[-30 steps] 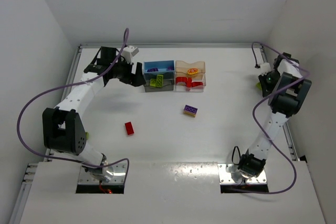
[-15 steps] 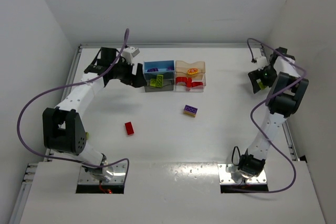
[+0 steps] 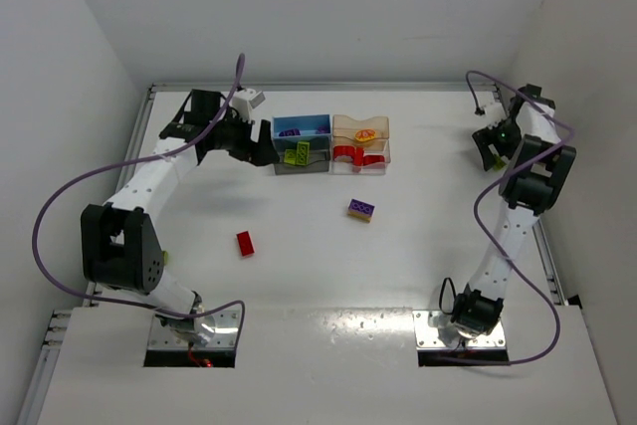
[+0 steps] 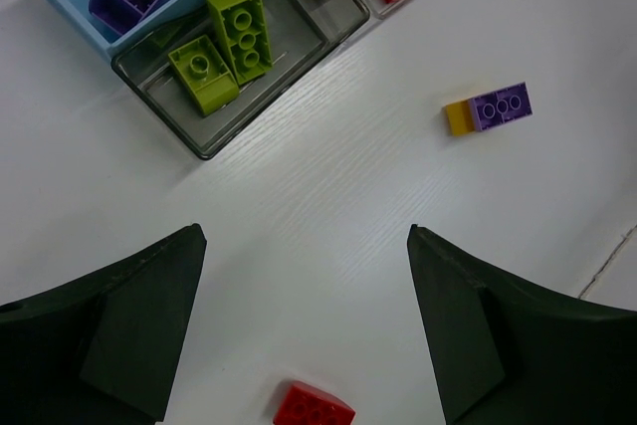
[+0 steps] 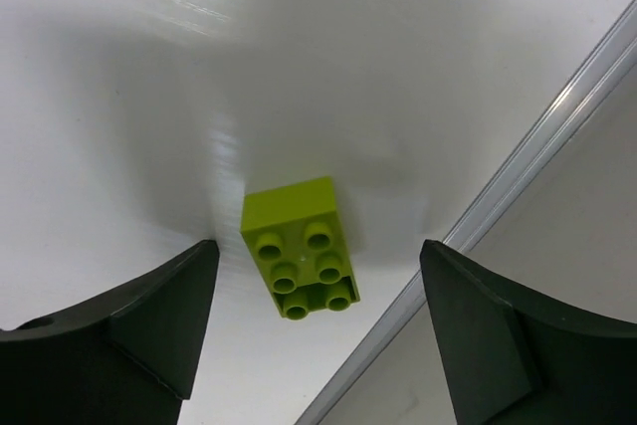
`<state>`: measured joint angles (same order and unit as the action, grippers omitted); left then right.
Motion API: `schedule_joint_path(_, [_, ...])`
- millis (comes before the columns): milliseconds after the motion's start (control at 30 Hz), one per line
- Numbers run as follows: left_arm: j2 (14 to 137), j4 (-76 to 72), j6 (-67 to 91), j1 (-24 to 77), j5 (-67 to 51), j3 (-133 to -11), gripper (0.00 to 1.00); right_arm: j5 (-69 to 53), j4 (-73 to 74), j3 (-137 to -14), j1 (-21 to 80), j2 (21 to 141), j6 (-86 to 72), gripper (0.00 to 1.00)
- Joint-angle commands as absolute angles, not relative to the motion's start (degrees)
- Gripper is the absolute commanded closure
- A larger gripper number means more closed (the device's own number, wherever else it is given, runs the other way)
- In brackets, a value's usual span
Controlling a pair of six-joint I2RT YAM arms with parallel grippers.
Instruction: Sort the legos into containers by color
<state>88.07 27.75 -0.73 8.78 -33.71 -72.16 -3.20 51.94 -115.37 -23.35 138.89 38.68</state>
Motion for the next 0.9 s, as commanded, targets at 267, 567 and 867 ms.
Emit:
schedule_joint_path(267, [89.2, 26.6, 0.1, 9.8, -34.5, -76.1, 0.11, -6.0, 55.3, -116.2, -22.3, 140.7, 39.8, 0.56])
schedule_joint_path(567, [85.0, 24.0, 1.6, 9.8, -32.7, -71.6, 0.11, -18.9, 58.2, -107.4, -17.1, 129.7, 36.3, 0.92])
schedule_joint_path(867, [74.3, 18.8, 13.4, 4.8, -19.2, -61.4, 0.0, -31.5, 58.9, -106.5, 4.0, 116.6, 26.8, 0.94])
